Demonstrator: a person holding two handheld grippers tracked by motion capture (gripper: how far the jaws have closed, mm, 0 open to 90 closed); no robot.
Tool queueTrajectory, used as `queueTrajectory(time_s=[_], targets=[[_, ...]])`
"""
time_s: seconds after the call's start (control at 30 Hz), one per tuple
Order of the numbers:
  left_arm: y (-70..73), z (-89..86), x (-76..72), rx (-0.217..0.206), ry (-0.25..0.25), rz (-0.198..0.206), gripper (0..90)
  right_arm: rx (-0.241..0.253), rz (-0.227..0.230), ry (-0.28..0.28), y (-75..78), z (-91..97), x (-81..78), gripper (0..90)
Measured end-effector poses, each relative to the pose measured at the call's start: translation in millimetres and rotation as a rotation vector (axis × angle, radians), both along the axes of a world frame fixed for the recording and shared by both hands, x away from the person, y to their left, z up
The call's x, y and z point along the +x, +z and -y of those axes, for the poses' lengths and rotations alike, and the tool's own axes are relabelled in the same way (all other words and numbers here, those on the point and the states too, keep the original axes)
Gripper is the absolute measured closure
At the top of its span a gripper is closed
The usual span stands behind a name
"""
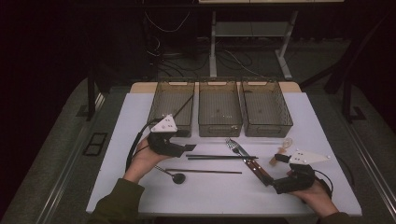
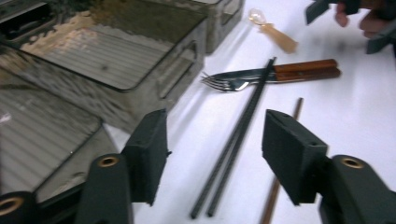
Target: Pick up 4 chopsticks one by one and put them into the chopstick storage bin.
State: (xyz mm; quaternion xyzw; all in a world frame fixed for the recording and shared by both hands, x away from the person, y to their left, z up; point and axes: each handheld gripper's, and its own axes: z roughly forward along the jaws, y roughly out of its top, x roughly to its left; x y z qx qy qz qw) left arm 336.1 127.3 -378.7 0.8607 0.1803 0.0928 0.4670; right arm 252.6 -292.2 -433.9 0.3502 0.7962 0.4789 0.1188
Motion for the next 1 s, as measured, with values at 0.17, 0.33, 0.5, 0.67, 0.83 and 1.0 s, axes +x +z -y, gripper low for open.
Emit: queueTrajectory(time_s=[0.17,0.33,0.5,0.67,0.83,1.0], targets=[[-6.0,4.2,-11.0,0.011,-0.025,-0.007,50.2,-0.001,0.004,-0.001,-0.1,0.8,-0.2,1.2],[-15.1,7.5,-18.3,0.021,-0.065,-0.029,58.9,-0.001,0.005,-0.003,0.1,0.5,-0.7,1.1],[-28.9,16.4,-20.6,0.053,-0.124,-0.061,68.2,-0.006,0.007,-0.001,0.1,-0.2,-0.8,1.1],[-36.8,25.3,-21.3,0.076,-0.181,-0.085,74.4,-0.008,0.006,0.002,0.1,-0.1,-0.8,1.1],[-44.5,30.4,-19.0,0.112,-0.21,-0.095,78.5,-0.009,0.005,0.004,-0.2,-0.8,-0.3,1.1],[-53.6,34.2,-15.0,0.176,-0.239,-0.1,78.9,-0.009,0.004,0.003,-0.1,-0.5,-0.6,1.1]])
